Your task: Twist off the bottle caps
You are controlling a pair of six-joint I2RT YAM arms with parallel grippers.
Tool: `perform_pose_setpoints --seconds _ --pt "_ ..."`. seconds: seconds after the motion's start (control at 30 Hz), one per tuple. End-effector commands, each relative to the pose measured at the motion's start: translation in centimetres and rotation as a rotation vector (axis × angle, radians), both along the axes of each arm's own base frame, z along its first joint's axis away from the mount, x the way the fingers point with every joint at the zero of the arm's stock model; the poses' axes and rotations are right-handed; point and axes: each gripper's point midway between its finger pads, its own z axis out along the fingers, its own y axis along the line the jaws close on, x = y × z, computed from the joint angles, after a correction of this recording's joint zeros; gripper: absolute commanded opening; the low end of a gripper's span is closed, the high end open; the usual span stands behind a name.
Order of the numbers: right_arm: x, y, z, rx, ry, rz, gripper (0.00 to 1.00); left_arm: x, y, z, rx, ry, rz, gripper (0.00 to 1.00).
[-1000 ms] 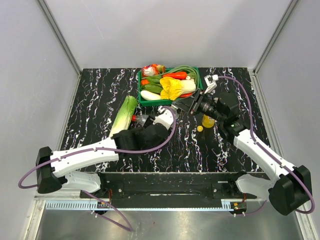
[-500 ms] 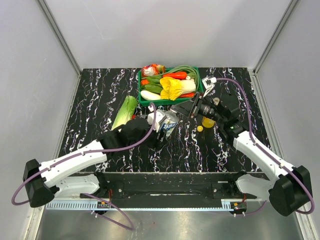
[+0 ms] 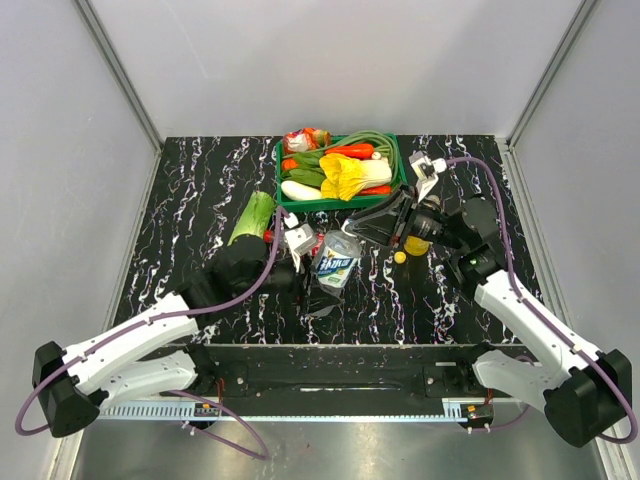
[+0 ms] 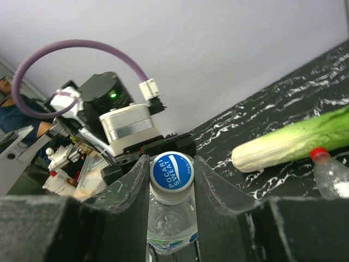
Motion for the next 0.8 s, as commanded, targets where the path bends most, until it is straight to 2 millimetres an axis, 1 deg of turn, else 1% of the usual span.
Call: perform_pose_setpoints --seconds 0.0,0.2,0.37,0.4,0.6,0.63,0.67,0.7,0.73,0.77 --pt "-3.3 -0.5 3.3 0.068 -0.164 0.098 0.00 -3.3 -1.0 6.1 -0.236 -0.085 -0.208 0.28" --pt "-5.4 -0.8 4.5 0.115 -0.246 0.186 0.00 -6.0 -1.0 9.0 -0.340 -0.089 -0.370 0.28" --pt "-6.3 -0.9 4.8 0.138 -0.281 0.233 0.00 -7.5 -0.9 10.1 -0.382 -0.082 -0.477 0.29" --pt "-6.3 -0.9 5.0 0.144 -0.278 0.229 0.00 -7.6 -1.0 10.1 -0.381 -0.075 -0.486 0.29" --pt "-4.6 -0.8 4.7 0.117 -0.209 0.139 0.00 -7.0 -1.6 9.3 -0.356 -0.047 -0.476 0.29" --pt "-4.5 -1.0 4.9 0.120 -0.207 0.117 0.02 -6.9 -1.6 9.2 -0.349 -0.046 -0.470 0.29" --pt "-4.3 -1.1 5.0 0.121 -0.192 0.090 0.25 -6.8 -1.7 9.0 -0.343 -0.044 -0.461 0.29" --pt "-3.8 -1.3 5.0 0.119 -0.186 0.054 0.58 -6.7 -1.6 8.9 -0.338 -0.048 -0.456 0.29" --pt "-3.5 -1.5 5.1 0.124 -0.182 0.013 0.80 -6.7 -1.6 9.0 -0.338 -0.047 -0.452 0.29" --pt "-3.3 -1.8 5.3 0.130 -0.184 -0.014 0.98 -6.7 -1.6 8.7 -0.333 -0.043 -0.453 0.29"
